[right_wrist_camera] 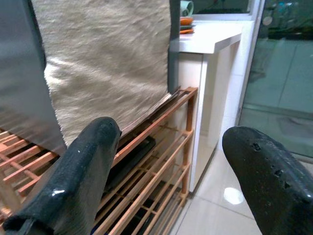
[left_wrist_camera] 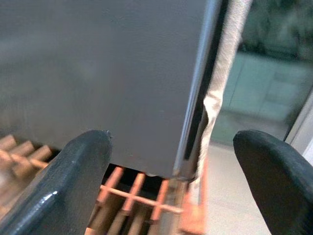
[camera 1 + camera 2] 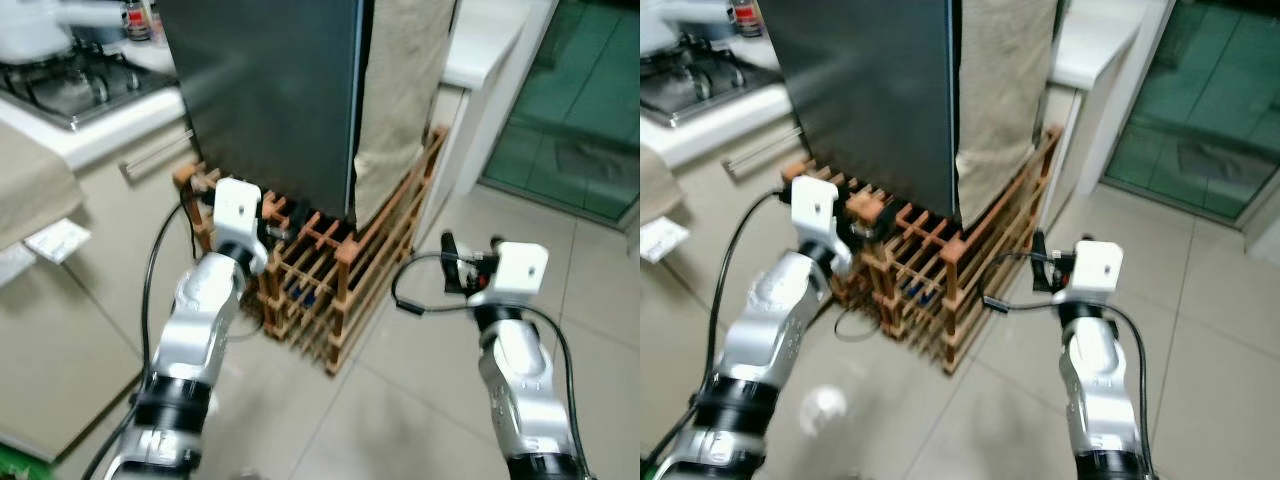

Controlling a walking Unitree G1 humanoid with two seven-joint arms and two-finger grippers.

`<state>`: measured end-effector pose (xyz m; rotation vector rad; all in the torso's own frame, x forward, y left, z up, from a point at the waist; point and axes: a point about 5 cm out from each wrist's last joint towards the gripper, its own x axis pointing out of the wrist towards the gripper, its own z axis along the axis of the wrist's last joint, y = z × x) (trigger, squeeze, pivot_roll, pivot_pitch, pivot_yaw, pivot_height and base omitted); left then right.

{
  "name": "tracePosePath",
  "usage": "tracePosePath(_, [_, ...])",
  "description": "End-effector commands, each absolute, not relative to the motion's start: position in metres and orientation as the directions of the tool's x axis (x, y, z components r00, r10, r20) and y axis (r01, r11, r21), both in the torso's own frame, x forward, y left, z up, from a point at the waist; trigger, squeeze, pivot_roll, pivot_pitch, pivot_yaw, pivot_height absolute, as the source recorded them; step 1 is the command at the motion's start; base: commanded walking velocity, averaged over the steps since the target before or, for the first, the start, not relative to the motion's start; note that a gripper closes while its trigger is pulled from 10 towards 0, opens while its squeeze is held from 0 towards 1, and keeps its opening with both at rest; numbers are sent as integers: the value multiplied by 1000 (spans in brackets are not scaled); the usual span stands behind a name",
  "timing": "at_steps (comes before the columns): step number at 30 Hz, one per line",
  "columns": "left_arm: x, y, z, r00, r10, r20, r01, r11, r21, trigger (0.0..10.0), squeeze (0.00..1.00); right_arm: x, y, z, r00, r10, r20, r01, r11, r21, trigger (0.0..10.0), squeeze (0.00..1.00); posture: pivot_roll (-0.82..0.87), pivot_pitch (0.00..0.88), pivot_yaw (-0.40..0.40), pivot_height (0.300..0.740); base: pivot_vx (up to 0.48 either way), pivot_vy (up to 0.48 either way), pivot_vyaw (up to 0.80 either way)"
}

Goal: Restocking fridge

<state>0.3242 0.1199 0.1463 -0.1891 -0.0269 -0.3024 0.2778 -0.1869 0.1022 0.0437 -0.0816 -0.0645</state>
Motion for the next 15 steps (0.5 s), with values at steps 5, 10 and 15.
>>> tracePosePath(5, [316, 123, 143, 951, -308, 34, 310, 938, -152, 10000, 0, 267, -198, 110, 978, -170, 124, 155, 981, 115, 10000, 0, -60, 0, 20, 740, 0, 0, 0])
tracePosePath(10, [322, 112, 146, 933, -358, 34, 359, 927, -110, 10000, 0, 267, -198, 104, 981, -171, 89, 163, 983, 89, 10000, 0, -94, 0, 38, 740, 0, 0, -680])
tracePosePath(15, [323, 108, 150, 934, -353, 48, 356, 927, -120, 10000, 0, 268, -199, 112, 984, -138, 111, 133, 990, 52, 10000, 0, -128, 0, 31, 740, 0, 0, -674])
